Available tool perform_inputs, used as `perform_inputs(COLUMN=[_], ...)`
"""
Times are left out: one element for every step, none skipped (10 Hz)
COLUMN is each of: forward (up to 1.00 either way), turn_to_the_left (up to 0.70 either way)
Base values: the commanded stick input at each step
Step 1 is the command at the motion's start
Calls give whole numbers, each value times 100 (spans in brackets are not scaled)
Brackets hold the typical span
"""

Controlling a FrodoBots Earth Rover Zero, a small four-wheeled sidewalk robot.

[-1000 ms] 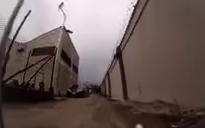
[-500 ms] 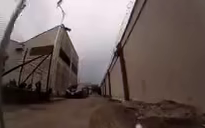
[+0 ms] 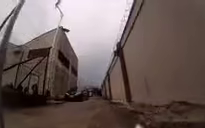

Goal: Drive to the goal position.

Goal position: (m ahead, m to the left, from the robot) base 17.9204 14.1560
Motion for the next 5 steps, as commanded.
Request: perform_inputs(forward=[84,84,84,84,84], turn_to_the_left=[3,3,3,3,3])
